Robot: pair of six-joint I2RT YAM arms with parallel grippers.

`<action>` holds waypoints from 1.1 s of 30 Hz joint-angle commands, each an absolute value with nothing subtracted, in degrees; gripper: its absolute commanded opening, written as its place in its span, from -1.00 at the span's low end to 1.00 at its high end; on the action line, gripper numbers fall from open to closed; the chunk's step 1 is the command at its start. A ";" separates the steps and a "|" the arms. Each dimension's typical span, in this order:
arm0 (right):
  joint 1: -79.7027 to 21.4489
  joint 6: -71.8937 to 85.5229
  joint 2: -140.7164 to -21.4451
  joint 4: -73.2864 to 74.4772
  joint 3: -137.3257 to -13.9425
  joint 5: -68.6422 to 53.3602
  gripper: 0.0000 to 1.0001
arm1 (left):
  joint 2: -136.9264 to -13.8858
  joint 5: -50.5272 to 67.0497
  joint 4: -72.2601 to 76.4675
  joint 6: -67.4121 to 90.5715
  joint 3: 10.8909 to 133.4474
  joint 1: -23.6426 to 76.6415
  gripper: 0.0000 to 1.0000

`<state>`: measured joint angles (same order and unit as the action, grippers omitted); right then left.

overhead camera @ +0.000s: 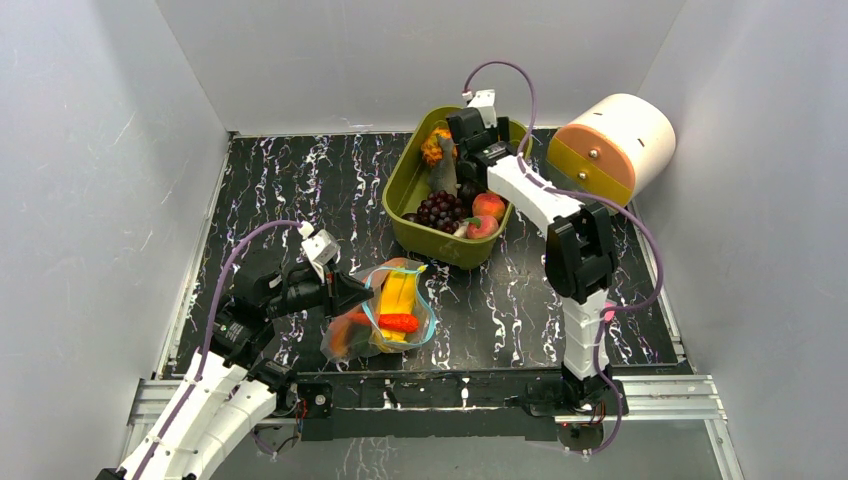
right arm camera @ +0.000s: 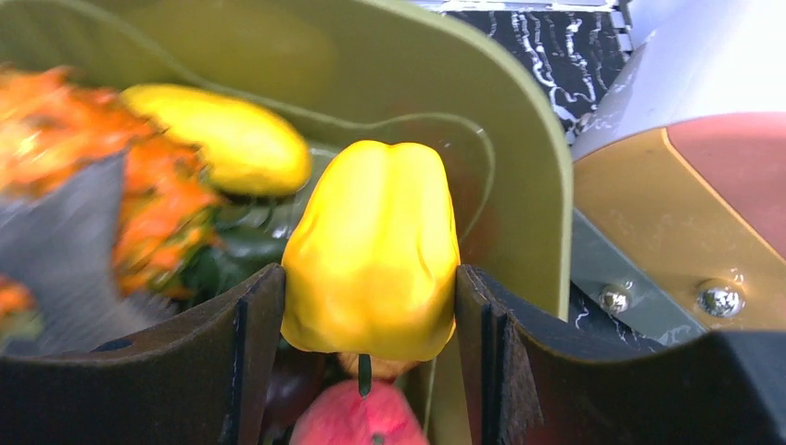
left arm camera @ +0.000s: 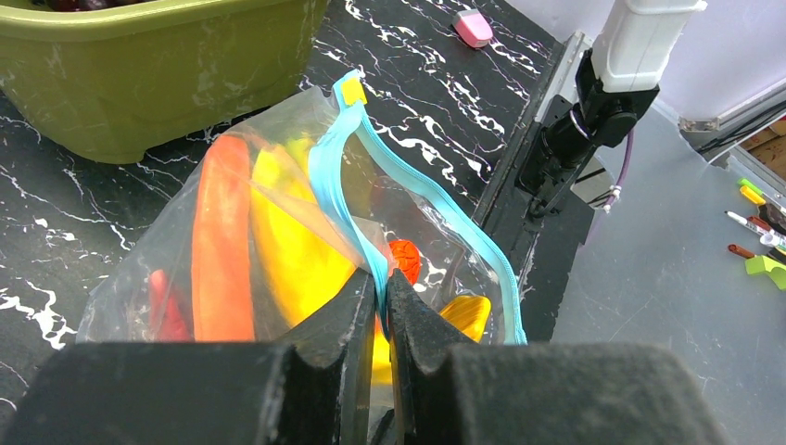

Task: Place the food in the zip-top bag and seal the zipper
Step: Pick up the fake vegetable from the bin.

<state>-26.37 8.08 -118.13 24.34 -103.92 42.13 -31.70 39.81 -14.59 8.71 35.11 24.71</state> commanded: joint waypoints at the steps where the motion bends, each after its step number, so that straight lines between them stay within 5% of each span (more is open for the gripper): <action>1: -31.75 9.02 -110.66 26.25 -103.08 40.25 -0.28 | -31.21 39.30 -13.62 7.76 34.74 24.78 -0.82; 18: -36.81 15.32 -81.54 33.00 -87.53 23.99 -0.32 | -34.08 34.90 -13.29 11.70 40.89 24.79 -0.88; 25: -36.74 21.07 -63.07 30.59 -75.94 -1.07 -0.34 | -37.63 32.78 -12.49 12.61 44.85 24.79 -0.89; 33: -36.75 26.59 -60.49 29.25 -70.92 -22.03 -0.29 | -39.19 32.05 -10.95 15.15 45.69 24.79 -0.89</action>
